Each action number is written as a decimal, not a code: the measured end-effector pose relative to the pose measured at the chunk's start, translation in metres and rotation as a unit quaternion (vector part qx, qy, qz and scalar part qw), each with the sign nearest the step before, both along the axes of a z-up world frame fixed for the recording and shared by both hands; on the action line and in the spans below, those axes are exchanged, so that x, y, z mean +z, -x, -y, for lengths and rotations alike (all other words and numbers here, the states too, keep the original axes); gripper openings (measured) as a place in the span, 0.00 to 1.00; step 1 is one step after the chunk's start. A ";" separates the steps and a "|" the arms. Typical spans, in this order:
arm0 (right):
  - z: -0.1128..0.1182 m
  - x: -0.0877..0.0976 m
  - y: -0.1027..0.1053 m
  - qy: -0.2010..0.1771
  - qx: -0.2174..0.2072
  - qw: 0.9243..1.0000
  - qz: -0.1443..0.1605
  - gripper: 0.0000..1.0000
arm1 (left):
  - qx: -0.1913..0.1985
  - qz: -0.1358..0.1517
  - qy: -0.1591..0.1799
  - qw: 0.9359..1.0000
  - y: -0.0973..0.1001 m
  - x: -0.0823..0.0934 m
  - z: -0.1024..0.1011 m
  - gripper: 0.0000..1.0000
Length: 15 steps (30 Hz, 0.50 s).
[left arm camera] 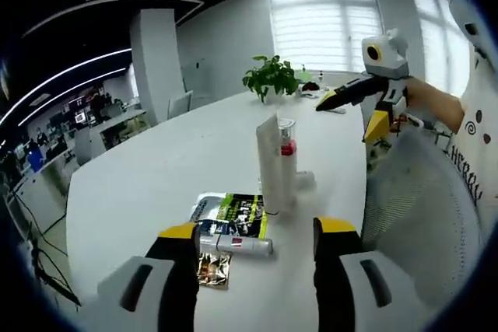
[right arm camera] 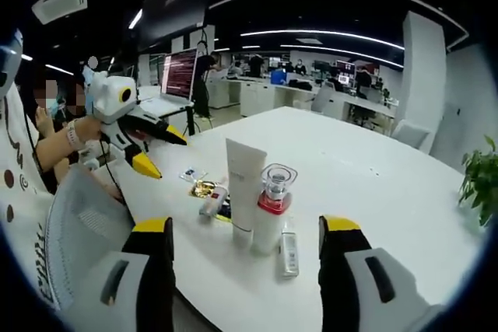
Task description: Arrange the skincare products in the storage area until every visible bottle or jar stands upright without overlapping.
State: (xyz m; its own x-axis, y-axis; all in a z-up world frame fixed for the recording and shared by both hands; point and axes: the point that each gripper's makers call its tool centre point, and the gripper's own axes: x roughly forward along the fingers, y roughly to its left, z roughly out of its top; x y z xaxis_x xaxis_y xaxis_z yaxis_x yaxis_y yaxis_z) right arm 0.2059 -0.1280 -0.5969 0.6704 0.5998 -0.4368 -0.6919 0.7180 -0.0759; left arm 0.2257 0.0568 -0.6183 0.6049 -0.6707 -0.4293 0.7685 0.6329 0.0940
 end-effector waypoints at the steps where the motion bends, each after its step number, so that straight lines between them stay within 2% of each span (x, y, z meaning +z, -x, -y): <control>1: 0.001 0.000 0.000 0.001 -0.001 1.000 0.000 0.77 | 0.004 0.000 0.001 1.000 0.002 0.001 -0.003 0.60; 6: 0.003 0.000 0.003 0.002 -0.005 1.000 -0.001 0.79 | 0.015 -0.002 -0.003 1.000 0.012 0.004 -0.008 0.69; 10: 0.005 -0.002 0.005 0.005 -0.005 1.000 -0.002 0.80 | 0.029 -0.018 -0.002 0.999 0.020 0.001 -0.015 0.73; 15: 0.005 -0.001 0.008 0.004 0.000 1.000 -0.005 0.84 | 0.050 -0.025 -0.002 0.998 0.026 0.001 -0.023 0.81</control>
State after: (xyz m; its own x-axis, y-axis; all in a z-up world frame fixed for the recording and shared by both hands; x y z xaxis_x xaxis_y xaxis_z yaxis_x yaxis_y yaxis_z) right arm 0.1978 -0.1332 -0.5983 0.6662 0.5954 -0.4492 -0.6921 0.7179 -0.0749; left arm 0.1999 0.0794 -0.6177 0.6462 -0.6066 -0.4631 0.7059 0.7057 0.0605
